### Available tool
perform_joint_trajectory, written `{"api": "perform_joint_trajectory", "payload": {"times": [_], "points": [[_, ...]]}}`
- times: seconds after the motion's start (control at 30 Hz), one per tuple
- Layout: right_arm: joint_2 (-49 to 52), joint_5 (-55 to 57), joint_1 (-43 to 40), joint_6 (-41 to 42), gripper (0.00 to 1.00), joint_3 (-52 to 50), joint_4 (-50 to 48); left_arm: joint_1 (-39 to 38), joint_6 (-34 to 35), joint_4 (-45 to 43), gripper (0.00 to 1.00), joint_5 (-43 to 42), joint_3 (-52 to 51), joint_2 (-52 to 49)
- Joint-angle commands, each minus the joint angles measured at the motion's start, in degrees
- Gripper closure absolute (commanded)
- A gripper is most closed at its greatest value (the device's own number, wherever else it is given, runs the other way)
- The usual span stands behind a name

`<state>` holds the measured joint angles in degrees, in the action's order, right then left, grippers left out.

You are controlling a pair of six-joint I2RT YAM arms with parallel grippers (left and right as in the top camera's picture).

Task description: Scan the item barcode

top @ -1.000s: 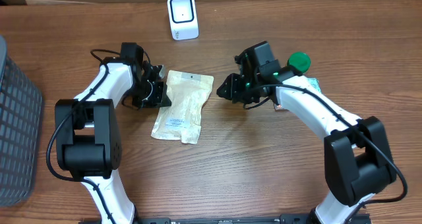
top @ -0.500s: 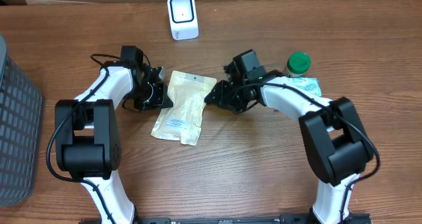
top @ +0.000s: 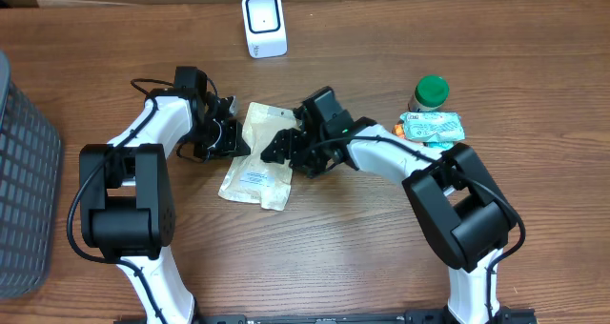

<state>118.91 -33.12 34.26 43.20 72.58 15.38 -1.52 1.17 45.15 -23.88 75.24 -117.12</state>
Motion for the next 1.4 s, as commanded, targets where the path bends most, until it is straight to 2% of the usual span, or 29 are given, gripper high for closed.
{"api": "perform_joint_trajectory", "payload": {"times": [0.0,0.17,0.43,0.63,0.9,1.0,1.13,1.23,1.37], "points": [[0.74,3.17,1.22,3.91,0.39,-0.22,-3.26,-0.33,0.35,0.02,0.96,1.31,-1.81,-0.63],[0.74,5.11,1.40,3.91,0.62,-0.22,-5.03,-0.33,0.35,0.02,0.96,1.33,-1.81,-0.63],[0.44,4.44,1.31,1.55,0.90,-0.11,-4.98,-0.33,0.28,-0.11,0.96,1.40,-1.81,-0.63],[-5.05,3.30,0.26,-4.46,0.96,-0.04,-2.82,0.87,0.13,2.54,0.95,1.36,0.83,-0.48],[-13.16,18.32,0.28,-16.90,0.96,9.03,19.54,5.73,0.09,12.46,0.96,1.36,12.04,-0.39],[-13.16,26.53,1.16,-20.79,0.96,16.13,30.38,6.93,0.11,13.11,0.96,1.38,14.03,-0.39],[-13.16,44.72,3.76,-22.56,0.96,22.49,41.18,7.80,0.13,12.68,0.96,1.81,14.12,-0.42],[-12.96,56.81,6.01,-22.49,0.96,23.19,45.09,7.93,0.11,12.52,0.96,2.29,14.12,-0.42],[-10.95,65.31,8.48,-23.02,0.96,23.19,48.33,7.93,0.13,12.39,0.95,2.27,14.12,-0.42]]}}
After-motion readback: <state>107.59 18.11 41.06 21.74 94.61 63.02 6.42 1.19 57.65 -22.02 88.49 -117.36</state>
